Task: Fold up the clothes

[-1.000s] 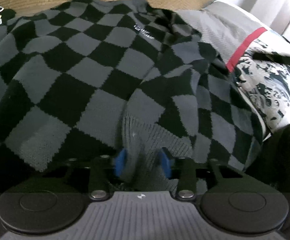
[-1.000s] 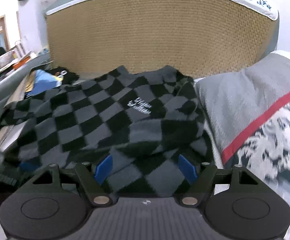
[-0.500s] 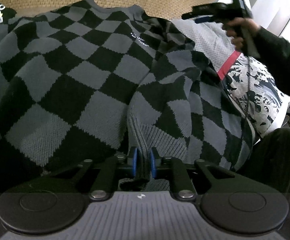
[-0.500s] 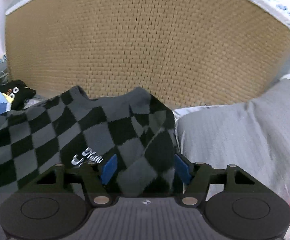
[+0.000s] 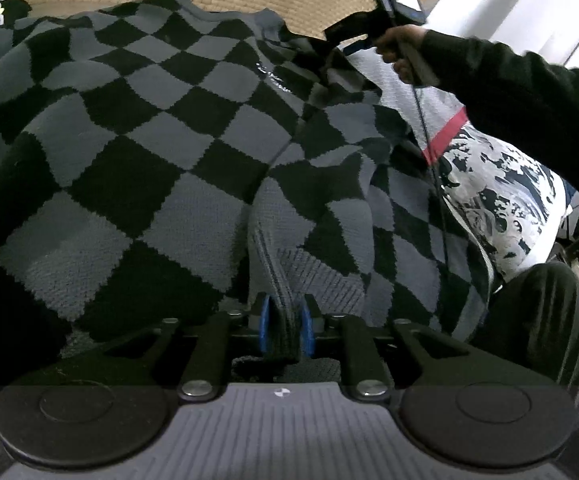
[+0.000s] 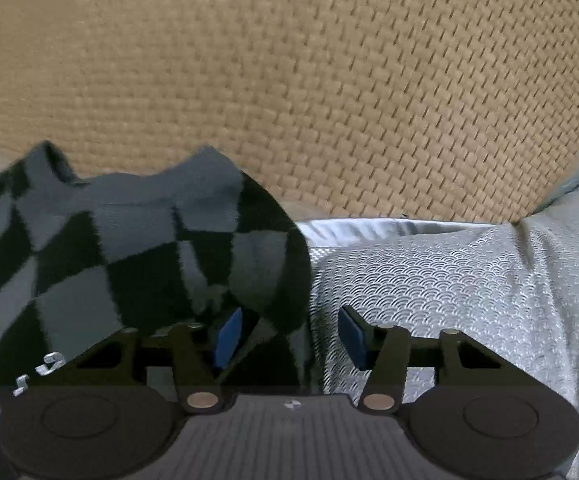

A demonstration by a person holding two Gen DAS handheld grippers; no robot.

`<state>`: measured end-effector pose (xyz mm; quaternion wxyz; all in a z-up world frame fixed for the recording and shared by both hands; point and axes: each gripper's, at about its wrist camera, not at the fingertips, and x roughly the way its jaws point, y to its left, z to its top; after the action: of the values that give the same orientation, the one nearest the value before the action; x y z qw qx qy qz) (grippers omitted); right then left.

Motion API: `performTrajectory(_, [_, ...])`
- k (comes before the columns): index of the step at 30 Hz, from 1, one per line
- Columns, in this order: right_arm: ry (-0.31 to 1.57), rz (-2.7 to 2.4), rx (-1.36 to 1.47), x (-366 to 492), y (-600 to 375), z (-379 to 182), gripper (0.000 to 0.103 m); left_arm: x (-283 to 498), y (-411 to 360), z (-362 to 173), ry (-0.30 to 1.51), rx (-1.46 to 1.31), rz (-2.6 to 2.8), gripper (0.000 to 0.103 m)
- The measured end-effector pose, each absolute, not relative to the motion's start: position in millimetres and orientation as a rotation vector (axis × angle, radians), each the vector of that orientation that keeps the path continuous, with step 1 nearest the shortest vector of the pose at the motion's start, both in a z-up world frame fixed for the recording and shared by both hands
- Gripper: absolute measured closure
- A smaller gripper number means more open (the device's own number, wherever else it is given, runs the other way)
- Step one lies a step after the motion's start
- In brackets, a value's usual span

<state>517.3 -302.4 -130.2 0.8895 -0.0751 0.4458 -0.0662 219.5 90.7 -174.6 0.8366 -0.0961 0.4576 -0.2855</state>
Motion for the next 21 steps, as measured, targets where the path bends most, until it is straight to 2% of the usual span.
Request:
performTrajectory(1, [0.941,-0.143,-0.157,524.4,-304.5,-133.8,0.048,218.9,90.0,-174.2,0.966,-0.200,-0.611,0.077])
performTrajectory(3, [0.975,-0.155,-0.154,532.5,-308.0,-141.5,0.056,217.9,88.0,-173.6,0.963,-0.190,-0.621,0.074])
performTrajectory(7, [1.029,-0.138,-0.102,541.4,-312.7,-148.4,0.090,215.1,82.9,-172.2,0.951,-0.166,-0.652,0.068])
performTrajectory(8, [1.028,-0.139,-0.092,542.1,-312.8,-147.5,0.091,213.8,81.7,-171.3,0.944,-0.160,-0.665,0.069])
performTrajectory(10, [1.014,-0.132,-0.075,544.1,-312.2,-144.4,0.094,209.6,81.1,-167.5,0.921,-0.145,-0.701,0.083])
performTrajectory(12, [0.969,-0.103,-0.046,539.8,-308.9,-132.2,0.095,205.7,78.8,-164.0,0.905,-0.136,-0.733,0.092])
performTrajectory(21, [0.802,-0.049,-0.009,523.3,-292.1,-87.1,0.095,170.8,52.8,-132.9,0.801,0.059,-0.889,0.095])
